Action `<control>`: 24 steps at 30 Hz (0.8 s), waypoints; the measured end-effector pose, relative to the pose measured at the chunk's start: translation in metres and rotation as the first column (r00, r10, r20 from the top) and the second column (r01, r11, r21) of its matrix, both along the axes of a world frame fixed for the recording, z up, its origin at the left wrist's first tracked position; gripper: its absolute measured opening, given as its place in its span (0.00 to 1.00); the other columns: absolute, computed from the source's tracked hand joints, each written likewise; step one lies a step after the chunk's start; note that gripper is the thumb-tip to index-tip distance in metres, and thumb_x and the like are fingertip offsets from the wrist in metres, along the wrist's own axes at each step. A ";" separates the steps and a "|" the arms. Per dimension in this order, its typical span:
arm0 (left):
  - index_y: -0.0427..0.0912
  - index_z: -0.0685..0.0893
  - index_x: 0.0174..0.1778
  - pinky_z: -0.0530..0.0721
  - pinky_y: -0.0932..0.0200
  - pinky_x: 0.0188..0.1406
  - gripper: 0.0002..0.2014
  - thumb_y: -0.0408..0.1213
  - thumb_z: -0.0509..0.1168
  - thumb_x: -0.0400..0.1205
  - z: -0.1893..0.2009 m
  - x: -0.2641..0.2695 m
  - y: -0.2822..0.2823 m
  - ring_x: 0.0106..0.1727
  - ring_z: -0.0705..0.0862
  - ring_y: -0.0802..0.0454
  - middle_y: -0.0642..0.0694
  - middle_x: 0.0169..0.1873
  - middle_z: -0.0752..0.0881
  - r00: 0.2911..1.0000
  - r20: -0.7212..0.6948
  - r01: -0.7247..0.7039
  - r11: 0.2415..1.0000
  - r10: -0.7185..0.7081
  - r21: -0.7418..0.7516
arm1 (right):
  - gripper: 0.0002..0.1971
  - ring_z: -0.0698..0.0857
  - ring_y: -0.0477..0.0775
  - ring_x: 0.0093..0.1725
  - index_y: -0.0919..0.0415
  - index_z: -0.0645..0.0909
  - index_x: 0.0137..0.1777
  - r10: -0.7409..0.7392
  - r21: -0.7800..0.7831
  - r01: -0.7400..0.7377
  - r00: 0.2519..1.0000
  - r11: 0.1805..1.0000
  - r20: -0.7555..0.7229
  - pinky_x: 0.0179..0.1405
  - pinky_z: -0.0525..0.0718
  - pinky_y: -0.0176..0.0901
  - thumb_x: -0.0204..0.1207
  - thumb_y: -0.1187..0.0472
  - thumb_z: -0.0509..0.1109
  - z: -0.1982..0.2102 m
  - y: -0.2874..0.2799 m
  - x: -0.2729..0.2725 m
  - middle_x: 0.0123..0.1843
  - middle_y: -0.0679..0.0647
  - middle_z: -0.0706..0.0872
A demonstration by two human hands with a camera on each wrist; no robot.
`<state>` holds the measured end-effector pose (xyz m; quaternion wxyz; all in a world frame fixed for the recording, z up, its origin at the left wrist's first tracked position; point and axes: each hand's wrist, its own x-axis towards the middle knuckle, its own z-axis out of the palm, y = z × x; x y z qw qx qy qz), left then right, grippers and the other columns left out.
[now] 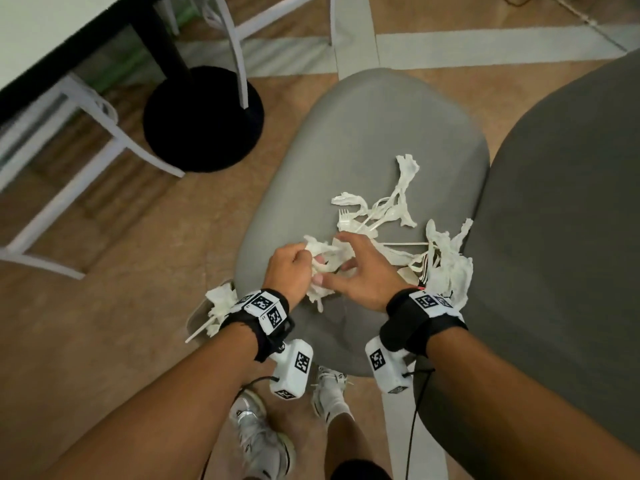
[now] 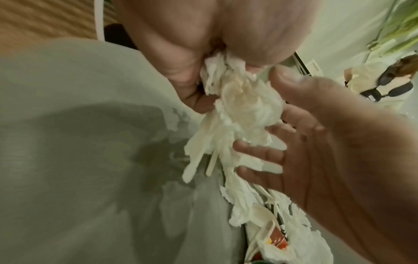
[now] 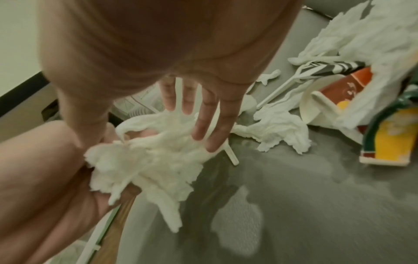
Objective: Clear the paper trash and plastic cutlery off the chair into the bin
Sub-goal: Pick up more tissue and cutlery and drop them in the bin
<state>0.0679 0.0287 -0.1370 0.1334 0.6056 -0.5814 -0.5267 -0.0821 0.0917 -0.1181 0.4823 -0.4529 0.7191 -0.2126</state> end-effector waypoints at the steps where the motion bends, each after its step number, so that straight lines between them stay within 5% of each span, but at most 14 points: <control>1: 0.45 0.87 0.33 0.78 0.56 0.38 0.15 0.40 0.54 0.71 0.002 0.008 0.000 0.36 0.83 0.46 0.44 0.36 0.87 1.000 0.005 -0.006 1.000 0.006 -0.006 | 0.43 0.83 0.43 0.58 0.42 0.67 0.77 0.050 0.027 -0.051 0.999 0.998 0.017 0.61 0.83 0.42 0.63 0.38 0.82 0.002 0.000 0.005 0.68 0.39 0.74; 3: 0.47 0.79 0.22 0.73 0.57 0.34 0.13 0.40 0.55 0.70 0.006 0.024 0.000 0.30 0.79 0.49 0.50 0.27 0.81 0.999 0.011 -0.048 0.999 0.048 -0.001 | 0.43 0.80 0.46 0.62 0.43 0.67 0.79 0.206 0.085 -0.204 0.978 0.975 -0.018 0.66 0.79 0.44 0.64 0.40 0.81 0.001 0.002 0.017 0.67 0.41 0.76; 6: 0.45 0.74 0.19 0.69 0.57 0.31 0.15 0.37 0.58 0.74 0.006 0.045 -0.001 0.26 0.73 0.49 0.53 0.20 0.73 0.994 0.014 -0.104 0.995 0.104 0.006 | 0.31 0.81 0.54 0.62 0.48 0.75 0.74 0.343 0.134 -0.322 0.919 0.937 -0.193 0.58 0.74 0.40 0.71 0.46 0.78 -0.016 0.002 0.035 0.61 0.50 0.80; 10: 0.43 0.73 0.23 0.64 0.57 0.26 0.17 0.29 0.59 0.79 0.000 0.076 0.001 0.25 0.69 0.49 0.52 0.19 0.70 0.987 0.028 -0.156 0.987 0.156 0.026 | 0.16 0.81 0.46 0.52 0.52 0.84 0.67 0.230 0.077 -0.221 0.964 0.972 -0.136 0.50 0.71 0.33 0.79 0.57 0.72 -0.024 -0.003 0.066 0.57 0.48 0.87; 13: 0.41 0.76 0.25 0.65 0.58 0.25 0.15 0.29 0.58 0.78 -0.008 0.104 0.004 0.24 0.69 0.50 0.51 0.19 0.71 0.980 -0.005 -0.199 0.978 0.199 0.065 | 0.11 0.87 0.51 0.54 0.48 0.87 0.58 0.088 0.087 -0.087 0.996 0.992 -0.013 0.59 0.83 0.46 0.79 0.60 0.71 -0.030 -0.009 0.103 0.54 0.46 0.90; 15: 0.39 0.76 0.26 0.65 0.59 0.23 0.13 0.32 0.57 0.78 -0.013 0.125 0.008 0.24 0.69 0.51 0.51 0.20 0.71 0.979 0.019 -0.203 0.976 0.202 0.081 | 0.08 0.88 0.52 0.50 0.45 0.86 0.47 0.051 0.079 -0.053 0.998 0.995 0.025 0.56 0.87 0.53 0.77 0.61 0.69 -0.039 -0.014 0.134 0.48 0.44 0.90; 18: 0.41 0.71 0.25 0.64 0.58 0.27 0.16 0.30 0.56 0.81 -0.033 0.162 0.013 0.26 0.69 0.53 0.51 0.22 0.72 0.970 0.107 -0.227 0.971 0.219 0.076 | 0.11 0.85 0.50 0.42 0.47 0.83 0.41 0.091 0.089 -0.094 0.995 0.992 0.030 0.44 0.83 0.43 0.78 0.64 0.63 -0.052 -0.022 0.187 0.41 0.45 0.87; 21: 0.40 0.68 0.22 0.66 0.57 0.31 0.17 0.30 0.56 0.80 -0.069 0.200 0.021 0.30 0.69 0.47 0.48 0.23 0.71 0.953 0.166 -0.265 0.963 0.252 0.059 | 0.10 0.84 0.55 0.46 0.54 0.84 0.47 0.175 0.140 -0.178 0.984 0.974 0.032 0.47 0.79 0.42 0.79 0.64 0.61 -0.077 -0.022 0.232 0.46 0.52 0.88; 24: 0.33 0.78 0.30 0.70 0.66 0.27 0.13 0.26 0.57 0.81 -0.101 0.229 0.031 0.29 0.72 0.50 0.47 0.26 0.77 0.948 0.185 -0.284 0.949 0.257 0.134 | 0.14 0.85 0.57 0.57 0.58 0.84 0.59 0.263 0.277 -0.257 0.965 0.926 0.018 0.56 0.80 0.44 0.82 0.60 0.58 -0.117 -0.014 0.261 0.57 0.54 0.89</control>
